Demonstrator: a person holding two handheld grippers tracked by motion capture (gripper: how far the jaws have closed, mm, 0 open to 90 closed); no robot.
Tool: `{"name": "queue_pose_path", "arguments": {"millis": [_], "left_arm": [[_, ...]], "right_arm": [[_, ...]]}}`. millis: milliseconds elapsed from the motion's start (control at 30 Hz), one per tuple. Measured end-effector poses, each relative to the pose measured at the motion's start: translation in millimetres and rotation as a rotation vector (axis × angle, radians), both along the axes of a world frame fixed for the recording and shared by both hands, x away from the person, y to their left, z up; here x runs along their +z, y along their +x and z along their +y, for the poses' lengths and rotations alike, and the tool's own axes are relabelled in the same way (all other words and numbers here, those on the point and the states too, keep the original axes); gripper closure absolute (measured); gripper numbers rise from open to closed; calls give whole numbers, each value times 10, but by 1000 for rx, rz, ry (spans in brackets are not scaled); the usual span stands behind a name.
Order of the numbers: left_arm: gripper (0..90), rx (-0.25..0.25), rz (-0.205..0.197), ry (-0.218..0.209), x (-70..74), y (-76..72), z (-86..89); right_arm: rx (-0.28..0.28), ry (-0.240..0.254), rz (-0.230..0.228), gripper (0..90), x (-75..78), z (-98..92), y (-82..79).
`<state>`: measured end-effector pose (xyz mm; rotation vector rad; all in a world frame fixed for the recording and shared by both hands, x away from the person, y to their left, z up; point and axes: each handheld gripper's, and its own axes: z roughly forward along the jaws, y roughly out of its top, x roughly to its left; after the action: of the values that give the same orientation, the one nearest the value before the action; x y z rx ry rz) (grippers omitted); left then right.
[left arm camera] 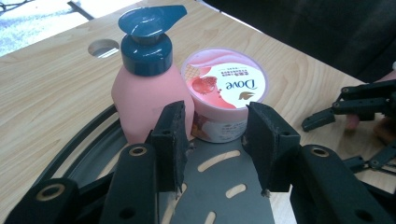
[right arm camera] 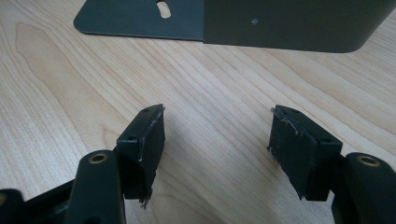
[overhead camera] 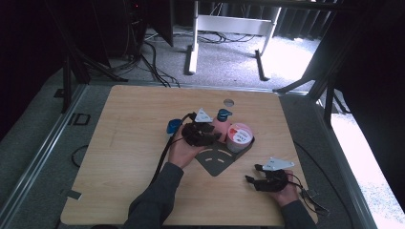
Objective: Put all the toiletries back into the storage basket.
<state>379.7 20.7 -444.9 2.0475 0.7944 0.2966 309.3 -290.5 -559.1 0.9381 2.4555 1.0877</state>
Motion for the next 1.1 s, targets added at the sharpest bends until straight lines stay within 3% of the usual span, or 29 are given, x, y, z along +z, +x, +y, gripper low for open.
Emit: {"name": "queue_pose_path", "arguments": {"millis": [233,667,867,1100], "left_arm": [[569,-25,-34,29,42,-80,75],[572,-88,-34,34,90,-237,227],[598,-88,-29,46,89,-287,323],[611,-52,-22,42,104,-330,552]], "right_arm": [[1,0,-1,354,0,0,1],[-1,1,0,354,0,1,0],[0,1,0,354,0,0,0],[-1,1,0,354,0,1,0]]}}
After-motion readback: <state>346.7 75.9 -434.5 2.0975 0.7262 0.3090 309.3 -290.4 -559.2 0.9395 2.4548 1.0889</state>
